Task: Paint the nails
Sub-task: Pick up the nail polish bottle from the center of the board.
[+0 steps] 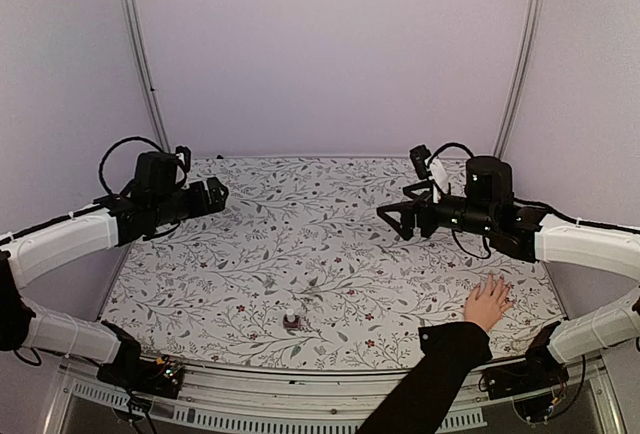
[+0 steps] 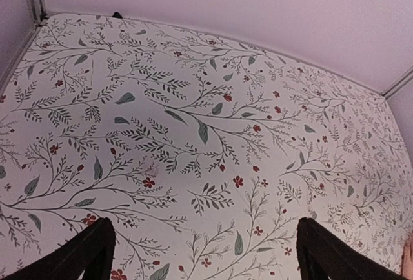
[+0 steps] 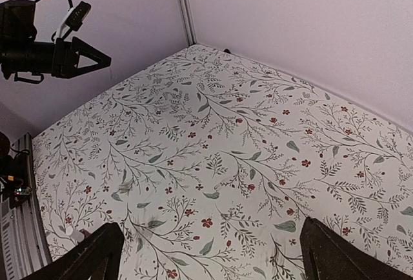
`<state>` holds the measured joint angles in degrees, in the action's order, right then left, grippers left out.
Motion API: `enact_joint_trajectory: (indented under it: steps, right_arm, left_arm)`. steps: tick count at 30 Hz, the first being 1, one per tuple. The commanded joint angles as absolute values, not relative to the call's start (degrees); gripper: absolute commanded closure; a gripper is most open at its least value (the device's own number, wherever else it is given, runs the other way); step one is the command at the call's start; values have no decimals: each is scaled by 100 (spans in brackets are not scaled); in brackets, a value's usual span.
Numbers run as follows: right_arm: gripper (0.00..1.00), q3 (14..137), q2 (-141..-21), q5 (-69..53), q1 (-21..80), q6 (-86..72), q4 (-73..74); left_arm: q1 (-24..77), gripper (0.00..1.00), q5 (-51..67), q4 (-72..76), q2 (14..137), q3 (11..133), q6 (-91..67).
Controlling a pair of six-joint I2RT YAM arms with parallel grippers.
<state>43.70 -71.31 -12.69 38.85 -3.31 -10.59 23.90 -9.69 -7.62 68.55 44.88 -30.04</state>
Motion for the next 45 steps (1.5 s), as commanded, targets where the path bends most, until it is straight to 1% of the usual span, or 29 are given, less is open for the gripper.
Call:
enact_joint_trajectory:
  steps: [1,6,12,18,23,27,34,45]
  right_arm:
    - [1,4645,-6971,-1467,3858,-73,-924]
    - [1,5216,-7200,-1929,3857,549,-313]
    - [1,5756,-7738,-2267,4035,684,118]
    - [1,6497,-8429,-2411,4735,1217,743]
    - [2,7100,-9148,-2814,5310,1520,1340]
    - [4,7308,-9576,-2694,5812,1835,1605]
    - [8,7614,-10154,-2391,6339,2078,1742]
    - [21,8256,-11093,-1765,6680,2212,2078]
  left_arm:
    - [2496,0,-620,-739,6959,4750,-2540]
    - [2505,0,-306,-708,6927,4755,-2310]
    - [2509,0,-121,-661,6746,4615,-2203]
    - [2498,0,-78,-593,6397,4347,-2215]
    - [2490,0,68,-528,6183,4142,-2297]
    - [2490,0,171,-402,6053,3990,-2359]
    - [2495,0,450,-161,5768,3710,-2364]
    - [2488,0,331,-161,5511,3588,-2380]
